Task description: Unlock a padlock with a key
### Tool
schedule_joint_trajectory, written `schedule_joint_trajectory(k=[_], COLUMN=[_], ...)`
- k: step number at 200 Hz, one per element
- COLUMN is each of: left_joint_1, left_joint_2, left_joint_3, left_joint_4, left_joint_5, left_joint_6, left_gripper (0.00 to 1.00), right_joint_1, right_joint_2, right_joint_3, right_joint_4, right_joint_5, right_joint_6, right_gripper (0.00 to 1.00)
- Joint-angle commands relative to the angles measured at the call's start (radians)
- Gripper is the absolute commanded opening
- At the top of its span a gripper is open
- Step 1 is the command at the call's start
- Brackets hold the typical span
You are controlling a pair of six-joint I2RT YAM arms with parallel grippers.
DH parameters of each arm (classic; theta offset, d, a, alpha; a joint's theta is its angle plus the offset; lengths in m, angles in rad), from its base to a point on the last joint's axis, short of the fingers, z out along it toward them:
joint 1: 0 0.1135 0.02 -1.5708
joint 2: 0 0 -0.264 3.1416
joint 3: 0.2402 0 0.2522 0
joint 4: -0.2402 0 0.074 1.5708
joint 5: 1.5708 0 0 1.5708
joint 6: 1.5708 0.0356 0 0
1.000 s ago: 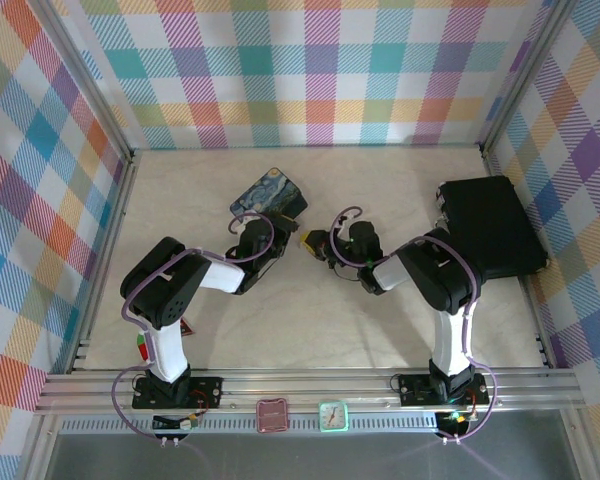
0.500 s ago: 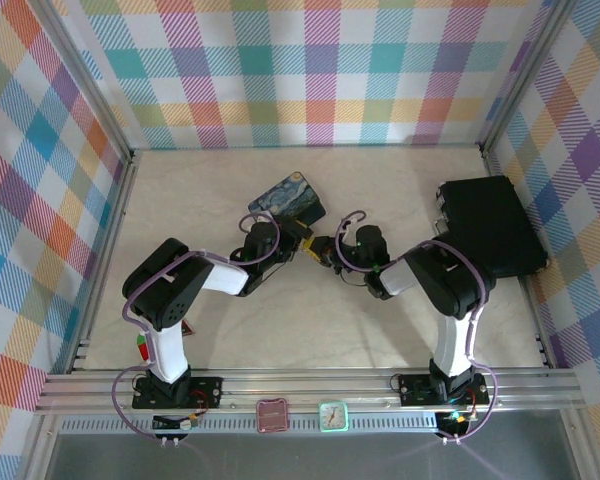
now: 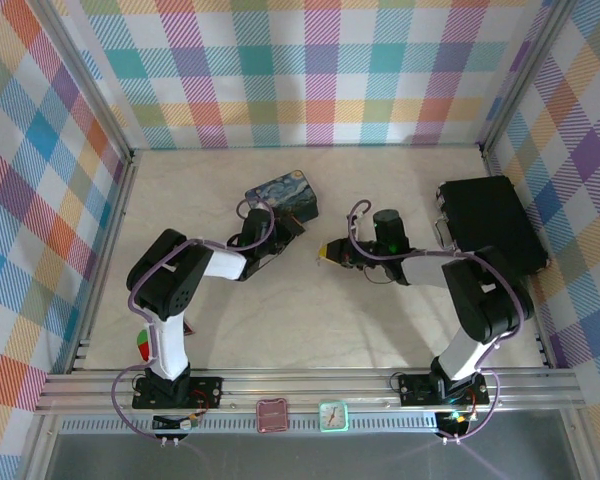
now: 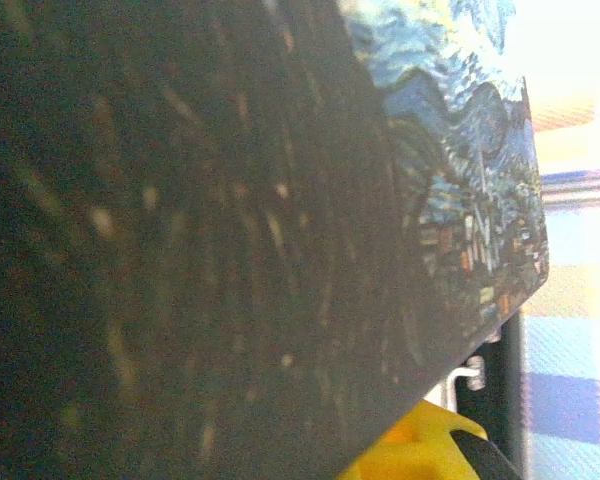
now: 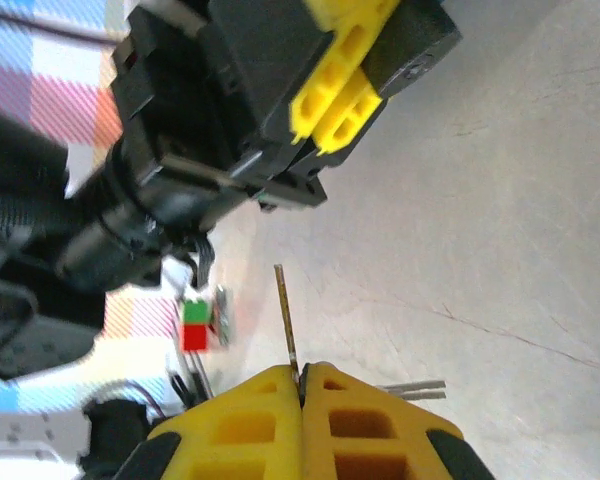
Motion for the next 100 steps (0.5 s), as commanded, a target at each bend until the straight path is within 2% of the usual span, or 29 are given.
schedule_joint_trajectory(k=[1,19,31,67,83,100], left_joint_1=[0.002,0.002,0.004,0.01,0.013,0.016], left_joint_2=[-0.047,-0.066,-0.078,-0.131,-0.189,-0.268], left_joint_3=[0.031,0.023,0.015,0.009,0.016,0.018], left_joint_4=[-0.167,-0.223,-0.251,-0.279,-0.317,-0.373], left_joint_5=[0.032,0.034,0.026,0.047,0.079,0.109], left_joint_6=[0.131,0.162,0.177,0.182,0.198,0.229], left_gripper=[0.0,0.01,0.06,0.41,0.5,0.55], right_joint_1=[-0.01,-0.01,-0.01,-0.012,-0.012,-0.012], right_joint_2=[-0.073,-0.091,-0.092,-0.071,-0.067,-0.067], right_joint_3=[0.096,0.152,0.184,0.269,0.291,0.306], right_joint_4=[-0.322,-0.49,-0.565,-0.73,-0.767,-0.786], right_joint_5=[-0.15,-0.156,-0.144,-0.128,-0.12,-0.116], right_joint_6=[-0.366,-0.521,-0.588,-0.69,-0.704,-0.71], right_gripper=[0.0,0.0,0.0,0.0,0.0,0.0])
